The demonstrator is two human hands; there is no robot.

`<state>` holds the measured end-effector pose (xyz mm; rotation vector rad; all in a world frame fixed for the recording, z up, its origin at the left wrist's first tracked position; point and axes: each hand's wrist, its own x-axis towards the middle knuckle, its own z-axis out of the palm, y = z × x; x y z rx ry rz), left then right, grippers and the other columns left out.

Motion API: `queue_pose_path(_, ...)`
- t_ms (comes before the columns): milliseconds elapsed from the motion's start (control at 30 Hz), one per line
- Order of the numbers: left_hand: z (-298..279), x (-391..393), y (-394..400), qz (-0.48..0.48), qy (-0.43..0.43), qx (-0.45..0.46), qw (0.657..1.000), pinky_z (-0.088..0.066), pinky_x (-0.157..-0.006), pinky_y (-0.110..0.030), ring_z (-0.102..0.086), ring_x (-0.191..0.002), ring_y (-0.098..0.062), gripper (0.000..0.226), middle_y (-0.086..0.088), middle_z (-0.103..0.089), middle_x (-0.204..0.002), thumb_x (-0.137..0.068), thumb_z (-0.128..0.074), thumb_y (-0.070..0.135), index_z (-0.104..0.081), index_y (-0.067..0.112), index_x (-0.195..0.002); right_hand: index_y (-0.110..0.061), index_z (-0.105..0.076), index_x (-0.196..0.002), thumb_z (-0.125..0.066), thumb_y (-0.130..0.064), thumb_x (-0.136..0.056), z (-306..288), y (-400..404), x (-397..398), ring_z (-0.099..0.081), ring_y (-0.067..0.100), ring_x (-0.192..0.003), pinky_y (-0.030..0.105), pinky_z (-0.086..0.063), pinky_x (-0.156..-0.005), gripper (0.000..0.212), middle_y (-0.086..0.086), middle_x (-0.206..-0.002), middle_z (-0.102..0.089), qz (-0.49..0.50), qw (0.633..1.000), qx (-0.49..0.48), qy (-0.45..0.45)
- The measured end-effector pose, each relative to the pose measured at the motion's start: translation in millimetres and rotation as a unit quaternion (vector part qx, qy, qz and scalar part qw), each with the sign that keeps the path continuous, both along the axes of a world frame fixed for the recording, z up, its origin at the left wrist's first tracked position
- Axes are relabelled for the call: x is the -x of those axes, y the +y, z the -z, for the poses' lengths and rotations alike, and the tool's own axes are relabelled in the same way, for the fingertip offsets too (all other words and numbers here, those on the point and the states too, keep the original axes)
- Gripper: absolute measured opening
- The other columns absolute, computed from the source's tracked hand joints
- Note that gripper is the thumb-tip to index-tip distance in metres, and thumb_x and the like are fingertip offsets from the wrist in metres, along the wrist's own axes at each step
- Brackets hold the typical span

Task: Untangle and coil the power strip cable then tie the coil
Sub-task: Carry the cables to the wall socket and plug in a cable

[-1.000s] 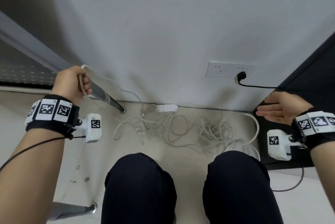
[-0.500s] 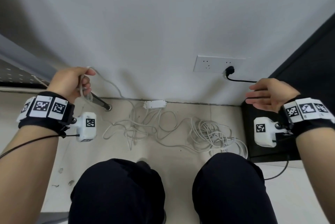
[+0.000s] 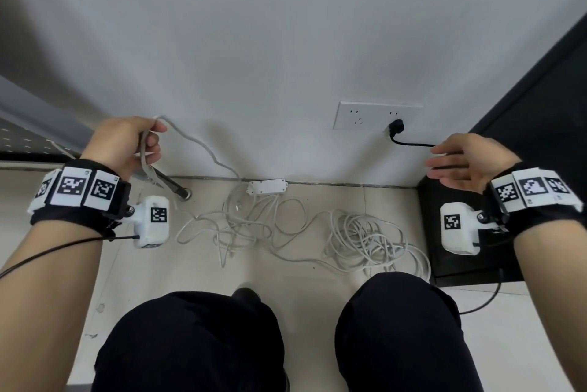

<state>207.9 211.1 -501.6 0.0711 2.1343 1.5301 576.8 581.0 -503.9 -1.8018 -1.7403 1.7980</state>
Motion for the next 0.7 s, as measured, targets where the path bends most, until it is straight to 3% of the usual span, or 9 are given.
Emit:
queue_pose_path(367, -28, -16, 23, 0.032, 0.043, 0.016, 0.998, -0.048, -0.067, -0.029, -0.057, -0.058, -0.013, 0.022, 0.007, -0.061, -0.056, -0.086, -0.057, 0.030, -0.065, 0.018, -0.069, -0.006, -0.067, -0.099, -0.056, -0.021, -0.087, -18, -8, 23, -0.074, 0.026, -0.077, 0.034, -0.055, -0.073, 0.022, 0.011, -0.092, -0.075, -0.035, 0.996, -0.078, 0.012)
queue_pose_path(500, -34, -45, 32, 0.026, 0.046, -0.029, 0.998, -0.049, -0.067, -0.030, -0.057, -0.057, -0.012, 0.025, 0.005, -0.060, -0.060, -0.088, -0.060, 0.028, -0.063, 0.019, -0.064, -0.006, -0.067, -0.090, -0.055, -0.019, -0.085, -31, -22, 36, -0.071, 0.025, -0.065, 0.030, -0.051, -0.065, 0.018, 0.010, -0.082, -0.074, -0.073, 0.990, -0.116, 0.015)
queue_pose_path(700, -44, -100, 50, 0.093, 0.032, -0.095, 0.991, -0.049, -0.070, -0.029, -0.056, -0.065, -0.013, 0.019, 0.002, -0.061, -0.069, -0.087, -0.057, 0.017, -0.074, 0.011, -0.081, -0.007, -0.067, -0.090, -0.053, -0.022, -0.083, -42, -48, 57, -0.070, 0.023, -0.061, 0.025, -0.051, -0.059, 0.021, 0.008, -0.077, -0.073, -0.114, 0.982, -0.146, 0.034)
